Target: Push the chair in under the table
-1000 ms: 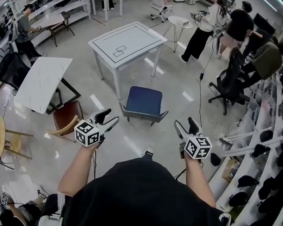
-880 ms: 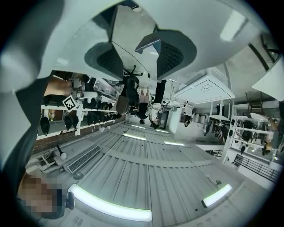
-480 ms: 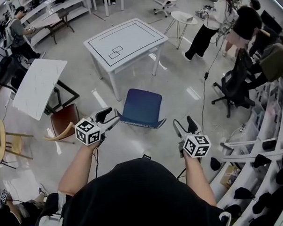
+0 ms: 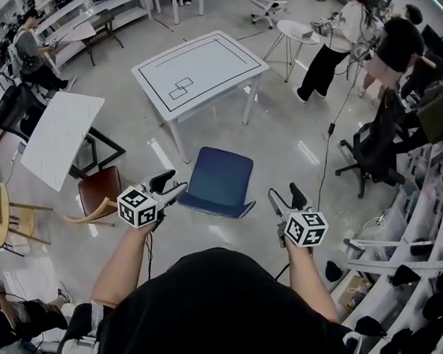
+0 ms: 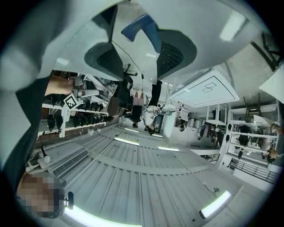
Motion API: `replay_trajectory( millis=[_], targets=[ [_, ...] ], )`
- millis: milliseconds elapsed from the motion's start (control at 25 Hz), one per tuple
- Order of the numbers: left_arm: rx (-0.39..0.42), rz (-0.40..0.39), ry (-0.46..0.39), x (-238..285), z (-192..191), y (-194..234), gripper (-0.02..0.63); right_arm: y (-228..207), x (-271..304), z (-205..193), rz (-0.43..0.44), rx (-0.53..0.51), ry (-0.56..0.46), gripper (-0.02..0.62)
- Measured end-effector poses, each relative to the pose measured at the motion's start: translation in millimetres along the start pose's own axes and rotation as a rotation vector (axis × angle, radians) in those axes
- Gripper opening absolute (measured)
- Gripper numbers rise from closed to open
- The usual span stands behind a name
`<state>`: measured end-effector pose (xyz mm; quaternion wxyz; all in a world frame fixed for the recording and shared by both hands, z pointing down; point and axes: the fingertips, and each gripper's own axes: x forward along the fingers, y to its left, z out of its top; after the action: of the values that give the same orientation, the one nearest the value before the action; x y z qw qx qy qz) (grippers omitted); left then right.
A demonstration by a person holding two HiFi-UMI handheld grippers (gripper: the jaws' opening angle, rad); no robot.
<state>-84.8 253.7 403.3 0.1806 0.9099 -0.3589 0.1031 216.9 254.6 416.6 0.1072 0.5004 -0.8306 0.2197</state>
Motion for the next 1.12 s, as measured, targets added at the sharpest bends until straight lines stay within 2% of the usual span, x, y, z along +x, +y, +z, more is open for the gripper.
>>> replay_trajectory(
  millis=[200,360,600,880,1120],
  targets=[
    [-0.01,0.025,-0.01,19,9,4,0.357,-17,18,3,0.036,-0.002,0.015,0.357],
    [-0.015,0.018,0.026,30,3,-2,0.359,-25,24,2,0.052,0.023,0.027,0.356],
    [-0.035,0.014,0.049,45,2,21,0.358,-39,44,-7,0.033,0.057,0.054,0.356],
    [-0.056,-0.034,0.077,71,-1,66,0.359,-39,77,-7,-0.013,0.076,0.084,0.356],
    [-0.064,-0.032,0.177,95,-13,125,0.359,-45,115,-22,-0.073,0.117,0.149,0.356]
  ],
)
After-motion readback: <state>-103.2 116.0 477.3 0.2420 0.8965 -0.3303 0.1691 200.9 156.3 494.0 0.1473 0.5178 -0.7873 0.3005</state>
